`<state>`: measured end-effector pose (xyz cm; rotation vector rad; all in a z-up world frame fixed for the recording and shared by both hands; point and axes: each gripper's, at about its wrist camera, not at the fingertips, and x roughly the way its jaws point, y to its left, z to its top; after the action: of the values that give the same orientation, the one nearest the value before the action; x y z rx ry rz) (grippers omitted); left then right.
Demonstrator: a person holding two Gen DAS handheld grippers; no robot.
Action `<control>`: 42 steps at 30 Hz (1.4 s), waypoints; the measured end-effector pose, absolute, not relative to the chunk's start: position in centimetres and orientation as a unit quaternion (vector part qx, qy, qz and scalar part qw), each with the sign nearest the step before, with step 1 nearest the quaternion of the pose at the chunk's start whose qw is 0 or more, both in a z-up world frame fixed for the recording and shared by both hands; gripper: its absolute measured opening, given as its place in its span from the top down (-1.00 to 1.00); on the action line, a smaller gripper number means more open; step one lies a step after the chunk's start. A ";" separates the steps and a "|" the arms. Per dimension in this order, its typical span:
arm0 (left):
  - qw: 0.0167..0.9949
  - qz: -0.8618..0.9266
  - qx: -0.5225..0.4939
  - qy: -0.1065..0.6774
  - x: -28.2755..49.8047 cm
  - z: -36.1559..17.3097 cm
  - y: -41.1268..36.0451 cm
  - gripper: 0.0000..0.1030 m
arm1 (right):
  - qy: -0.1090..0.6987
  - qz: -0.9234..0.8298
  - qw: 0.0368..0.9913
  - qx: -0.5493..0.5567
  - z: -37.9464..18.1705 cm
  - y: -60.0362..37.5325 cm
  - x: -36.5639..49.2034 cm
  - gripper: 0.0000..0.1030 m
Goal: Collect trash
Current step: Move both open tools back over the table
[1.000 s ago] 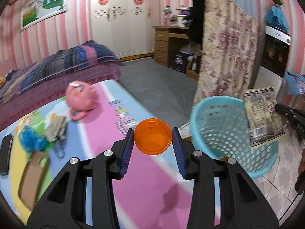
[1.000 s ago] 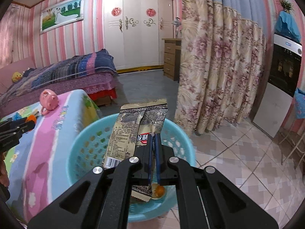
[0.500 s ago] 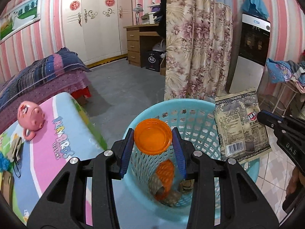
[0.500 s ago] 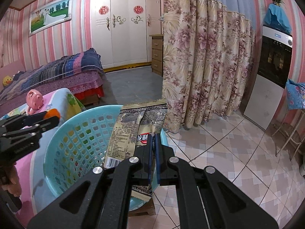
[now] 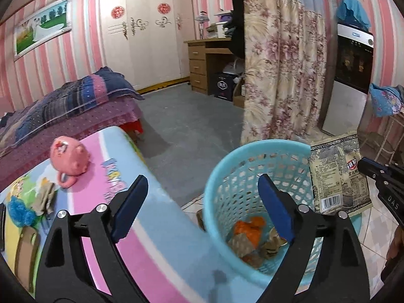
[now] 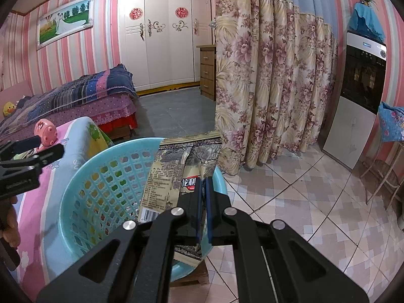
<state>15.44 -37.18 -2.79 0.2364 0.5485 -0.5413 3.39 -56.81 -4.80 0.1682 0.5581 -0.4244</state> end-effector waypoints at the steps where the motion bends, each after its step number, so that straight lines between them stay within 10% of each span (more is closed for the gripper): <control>1: 0.922 -0.259 0.114 0.266 15.4 -2.7 -36.7 -0.74 | 0.273 -0.207 0.936 0.083 -4.8 -56.7 3.5 0.93; 9: 0.935 -0.220 0.099 0.260 15.3 -1.4 -32.1 -0.81 | 0.281 -0.214 0.933 0.072 -5.3 -55.1 5.8 0.81; 16: 0.946 -0.179 0.086 0.255 15.6 0.5 -27.0 -0.86 | 0.275 -0.216 0.935 0.064 -5.2 -53.2 6.7 -0.58; 19: 0.951 -0.157 0.082 0.253 15.9 1.3 -24.8 -0.87 | 0.267 -0.217 0.937 0.058 -4.7 -52.2 7.0 -0.79; 42: 0.964 -0.064 0.034 0.257 20.0 2.6 -10.3 -0.89 | 0.228 -0.104 0.968 0.010 0.3 -37.0 13.9 -0.91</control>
<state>19.95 -10.34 2.56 0.0690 0.5211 -0.1301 13.92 -36.99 0.33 0.0194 0.4612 -0.2104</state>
